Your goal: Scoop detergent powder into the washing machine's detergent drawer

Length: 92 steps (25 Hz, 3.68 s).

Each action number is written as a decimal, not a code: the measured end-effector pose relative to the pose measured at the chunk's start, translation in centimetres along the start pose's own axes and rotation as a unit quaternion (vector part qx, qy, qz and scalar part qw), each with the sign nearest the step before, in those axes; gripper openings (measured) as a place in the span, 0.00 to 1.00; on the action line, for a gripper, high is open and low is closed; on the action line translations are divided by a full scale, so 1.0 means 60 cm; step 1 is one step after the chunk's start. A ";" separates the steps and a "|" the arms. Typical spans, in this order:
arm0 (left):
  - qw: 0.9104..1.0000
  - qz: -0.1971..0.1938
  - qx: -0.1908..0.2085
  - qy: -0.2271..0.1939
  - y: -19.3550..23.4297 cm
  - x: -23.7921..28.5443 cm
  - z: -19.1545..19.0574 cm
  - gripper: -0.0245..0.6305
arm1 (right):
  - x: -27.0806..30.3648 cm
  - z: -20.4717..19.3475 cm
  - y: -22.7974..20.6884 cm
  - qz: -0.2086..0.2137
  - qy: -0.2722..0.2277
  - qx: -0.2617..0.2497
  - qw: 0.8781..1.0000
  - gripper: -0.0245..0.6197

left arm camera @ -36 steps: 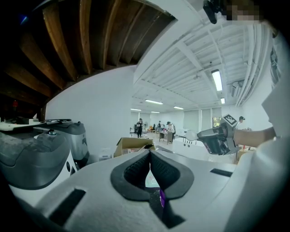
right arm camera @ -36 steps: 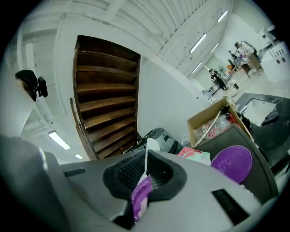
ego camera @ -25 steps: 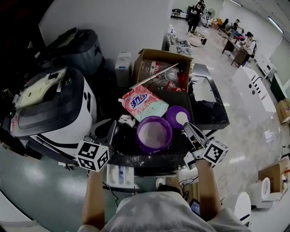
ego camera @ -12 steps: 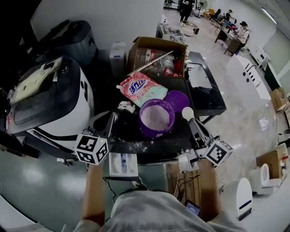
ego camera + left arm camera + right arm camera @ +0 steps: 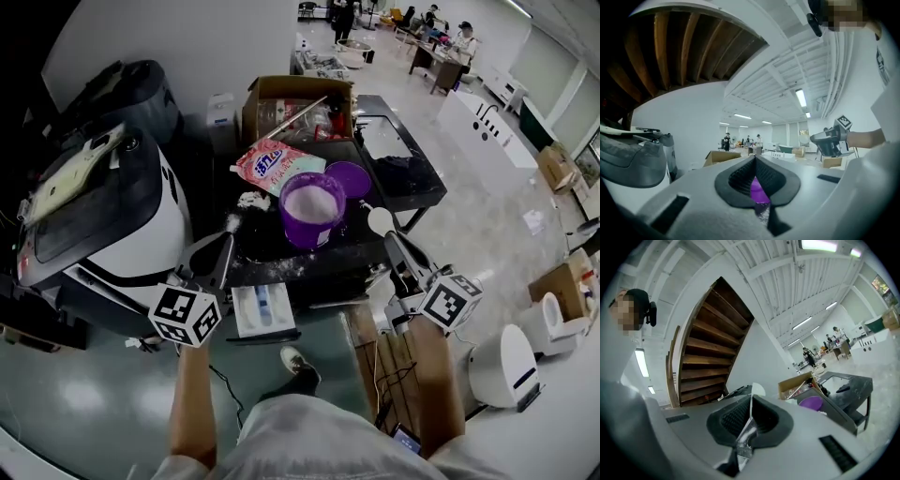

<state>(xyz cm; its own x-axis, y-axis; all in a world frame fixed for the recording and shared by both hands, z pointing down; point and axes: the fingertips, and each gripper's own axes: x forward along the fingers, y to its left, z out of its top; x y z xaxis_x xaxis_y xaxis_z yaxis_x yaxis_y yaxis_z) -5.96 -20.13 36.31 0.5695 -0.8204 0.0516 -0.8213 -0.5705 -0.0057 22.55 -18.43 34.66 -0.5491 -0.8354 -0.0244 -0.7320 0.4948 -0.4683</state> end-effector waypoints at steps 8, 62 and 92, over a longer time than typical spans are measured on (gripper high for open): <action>0.998 -0.065 -0.016 0.008 -0.094 -0.130 -0.013 0.05 | -0.136 -0.058 0.120 -0.022 -0.011 -0.010 1.000 0.06; 0.990 -0.087 -0.027 0.112 0.161 -0.205 -0.170 0.05 | 0.138 -0.446 0.210 -0.053 0.210 0.007 0.976 0.06; 0.978 -0.066 -0.035 0.195 0.195 -0.219 -0.304 0.05 | 0.226 -0.648 0.153 0.008 0.420 -0.206 0.884 0.06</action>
<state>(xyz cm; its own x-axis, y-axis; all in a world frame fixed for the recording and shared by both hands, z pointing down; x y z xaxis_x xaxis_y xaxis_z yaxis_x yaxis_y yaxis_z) -23.65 -15.30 53.80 0.6251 -0.6548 0.4249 -0.7498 -0.6551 0.0935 -7.31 -15.88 64.39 -0.5406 -0.4404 0.7168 -0.7108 0.6949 -0.1091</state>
